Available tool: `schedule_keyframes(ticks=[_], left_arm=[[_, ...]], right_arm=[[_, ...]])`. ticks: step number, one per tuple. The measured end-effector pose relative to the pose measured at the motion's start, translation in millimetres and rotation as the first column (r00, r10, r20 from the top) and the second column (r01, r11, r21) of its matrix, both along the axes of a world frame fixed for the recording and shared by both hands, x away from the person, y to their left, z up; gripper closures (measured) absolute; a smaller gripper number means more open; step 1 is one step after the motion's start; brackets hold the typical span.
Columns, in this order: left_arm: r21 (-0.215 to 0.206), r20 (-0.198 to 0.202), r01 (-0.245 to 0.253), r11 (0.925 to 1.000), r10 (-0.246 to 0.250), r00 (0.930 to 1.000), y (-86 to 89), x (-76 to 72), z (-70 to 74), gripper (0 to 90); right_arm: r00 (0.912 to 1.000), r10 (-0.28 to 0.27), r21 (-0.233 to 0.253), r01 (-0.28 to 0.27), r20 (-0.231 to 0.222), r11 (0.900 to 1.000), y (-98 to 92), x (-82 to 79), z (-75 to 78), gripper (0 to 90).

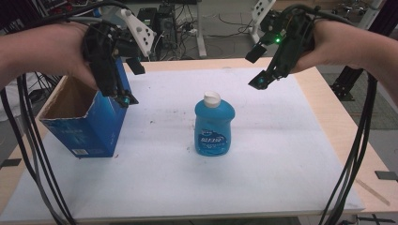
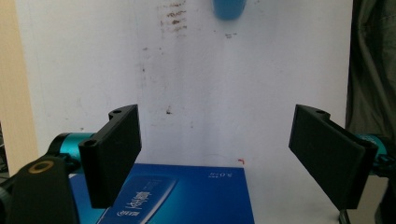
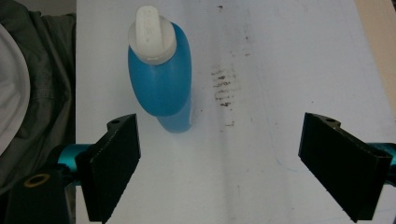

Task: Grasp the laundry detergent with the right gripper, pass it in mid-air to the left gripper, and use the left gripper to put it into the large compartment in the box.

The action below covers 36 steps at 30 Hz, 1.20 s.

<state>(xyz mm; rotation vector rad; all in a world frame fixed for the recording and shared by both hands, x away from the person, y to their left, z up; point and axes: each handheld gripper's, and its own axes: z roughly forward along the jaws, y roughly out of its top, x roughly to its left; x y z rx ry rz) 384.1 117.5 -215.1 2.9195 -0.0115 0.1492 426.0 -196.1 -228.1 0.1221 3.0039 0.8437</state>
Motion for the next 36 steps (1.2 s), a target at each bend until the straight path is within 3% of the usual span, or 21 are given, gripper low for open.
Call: schedule_keyframes(ticks=[15,22,36], left_arm=[[0.0,0.001,0.009,1.0,-0.009,1.0,-0.1,1.1,0.5,17.0],[-0.006,0.003,0.006,1.0,-0.006,1.0,0.1,0.6,0.6,17.0],[0.003,0.002,0.011,0.9999,-0.011,0.9999,-2.7,-0.7,-0.1,17.0]], right_arm=[[0.9977,0.012,0.03,-0.01,-0.066,0.999,7.8,-17.5,-51.9,12.3],[0.9969,0.014,0.025,-0.012,-0.078,1.0,12.5,-20.9,-71.0,12.3],[0.9967,-0.004,0.069,0.01,-0.082,0.998,24.3,-27.4,-101.6,12.3]])
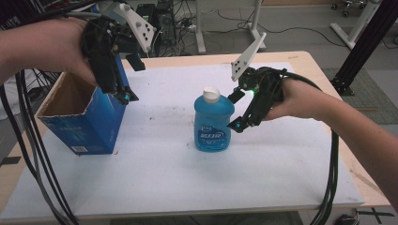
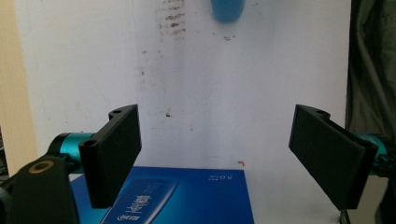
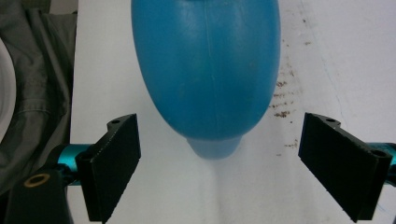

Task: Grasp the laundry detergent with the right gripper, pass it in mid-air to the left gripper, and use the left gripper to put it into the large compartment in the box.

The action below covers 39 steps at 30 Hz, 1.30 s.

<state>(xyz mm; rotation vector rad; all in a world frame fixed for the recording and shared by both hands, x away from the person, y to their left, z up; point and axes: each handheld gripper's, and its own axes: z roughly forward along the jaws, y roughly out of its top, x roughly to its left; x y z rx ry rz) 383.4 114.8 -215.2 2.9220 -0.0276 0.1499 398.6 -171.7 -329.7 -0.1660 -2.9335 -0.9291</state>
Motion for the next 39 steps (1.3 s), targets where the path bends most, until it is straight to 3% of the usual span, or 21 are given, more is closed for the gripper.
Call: schedule_keyframes(ticks=[15,28,30,39], left_arm=[[0.0,-0.001,0.002,1.0,-0.002,1.0,-0.1,0.7,0.2,17.0],[0.004,-0.004,0.002,1.0,-0.002,1.0,-0.5,-0.2,0.0,17.0],[0.004,-0.002,0.002,1.0,-0.002,1.0,-0.6,-0.1,0.0,17.0],[-0.002,-0.002,-0.001,1.0,0.001,1.0,0.1,-0.1,-0.1,17.0]], right_arm=[[0.9999,0.01,0.019,-0.01,0.008,1.0,17.5,-1.3,-16.6,12.4],[0.9996,0.008,0.019,-0.008,0.026,1.0,21.7,-1.8,-18.8,13.0],[0.9996,0.01,0.02,-0.011,0.026,1.0,21.2,-1.9,-18.7,20.0],[0.9994,0.013,0.021,-0.013,0.032,1.0,20.2,-1.4,-18.4,20.2]])
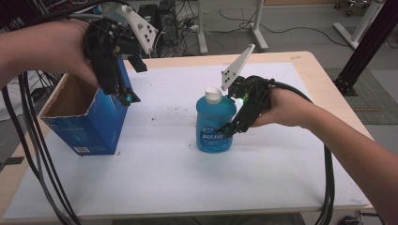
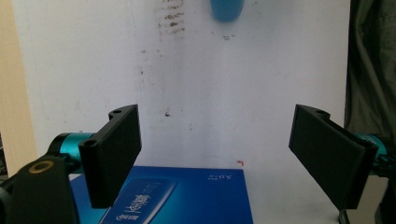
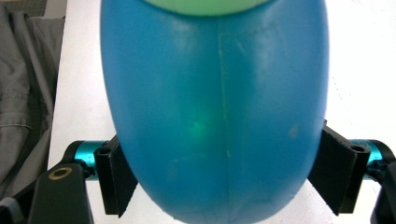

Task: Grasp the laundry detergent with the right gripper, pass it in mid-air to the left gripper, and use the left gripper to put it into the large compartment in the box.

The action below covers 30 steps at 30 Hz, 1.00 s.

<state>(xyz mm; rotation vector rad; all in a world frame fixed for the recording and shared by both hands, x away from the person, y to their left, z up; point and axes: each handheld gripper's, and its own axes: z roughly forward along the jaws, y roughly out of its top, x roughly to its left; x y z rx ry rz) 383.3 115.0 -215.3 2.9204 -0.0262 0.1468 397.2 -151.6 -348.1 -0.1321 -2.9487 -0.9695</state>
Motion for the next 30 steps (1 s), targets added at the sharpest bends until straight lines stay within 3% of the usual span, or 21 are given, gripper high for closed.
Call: schedule_keyframes(ticks=[11,13,14,25,26,30], left_arm=[[0.001,0.001,-0.001,1.0,0.001,1.0,-0.3,0.8,-0.9,17.1],[0.004,0.001,-0.001,1.0,0.001,1.0,-0.3,0.7,-0.9,17.0],[0.006,0.0,0.005,1.0,-0.005,1.0,-0.3,0.8,-0.8,17.0],[0.004,0.002,0.0,1.0,0.0,1.0,-0.1,0.7,-0.7,17.1],[0.001,0.002,0.0,1.0,0.0,1.0,0.3,0.3,-0.7,17.0],[-0.002,0.002,-0.005,1.0,0.005,1.0,0.7,-0.1,-0.9,17.0]], right_arm=[[1.0,-0.006,-0.003,0.006,-0.001,1.0,-0.7,0.6,-0.5,20.7],[1.0,-0.007,-0.004,0.007,0.0,1.0,-0.8,0.6,-0.5,22.0],[1.0,0.002,0.005,-0.002,-0.006,1.0,-1.8,0.7,0.2,27.2],[1.0,0.005,0.007,-0.005,-0.006,1.0,-1.6,1.6,-0.4,28.0],[0.9999,0.008,0.012,-0.008,-0.009,1.0,-2.0,1.4,0.0,32.2],[0.9999,0.014,0.018,-0.014,-0.005,1.0,-2.8,1.9,0.0,32.8]])
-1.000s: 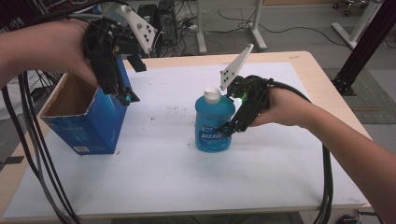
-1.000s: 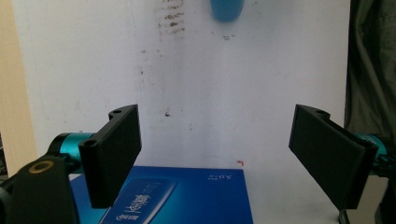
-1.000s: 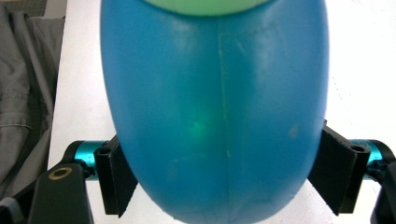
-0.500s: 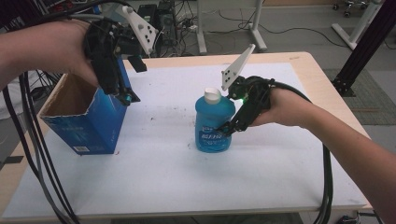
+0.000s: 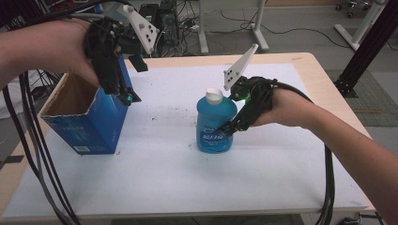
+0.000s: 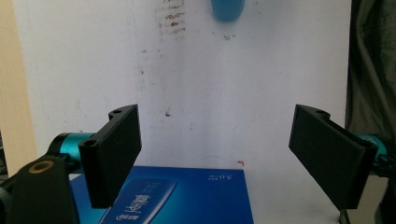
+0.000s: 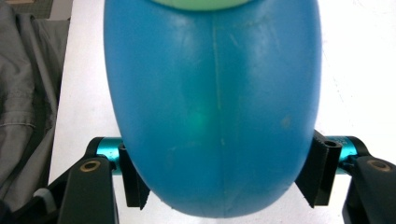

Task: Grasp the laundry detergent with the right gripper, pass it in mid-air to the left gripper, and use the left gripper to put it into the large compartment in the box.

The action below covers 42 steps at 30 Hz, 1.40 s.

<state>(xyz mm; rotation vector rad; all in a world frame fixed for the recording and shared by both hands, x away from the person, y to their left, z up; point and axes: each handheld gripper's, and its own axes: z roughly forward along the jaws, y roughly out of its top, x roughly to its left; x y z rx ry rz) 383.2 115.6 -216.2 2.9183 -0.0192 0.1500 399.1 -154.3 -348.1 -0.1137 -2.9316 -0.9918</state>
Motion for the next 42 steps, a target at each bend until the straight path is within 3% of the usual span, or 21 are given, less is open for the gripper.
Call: schedule_keyframes(ticks=[27,42], left_arm=[[0.004,-0.003,0.0,1.0,0.0,1.0,-0.5,0.1,0.0,17.0],[0.001,0.002,0.003,1.0,-0.003,1.0,-1.6,-0.5,0.8,17.1]], right_arm=[[0.9994,0.032,0.01,-0.032,-0.014,0.999,5.0,-0.6,-7.4,42.6],[0.9997,0.026,0.064,-0.026,0.004,0.998,1.8,-2.6,-10.2,45.5]])
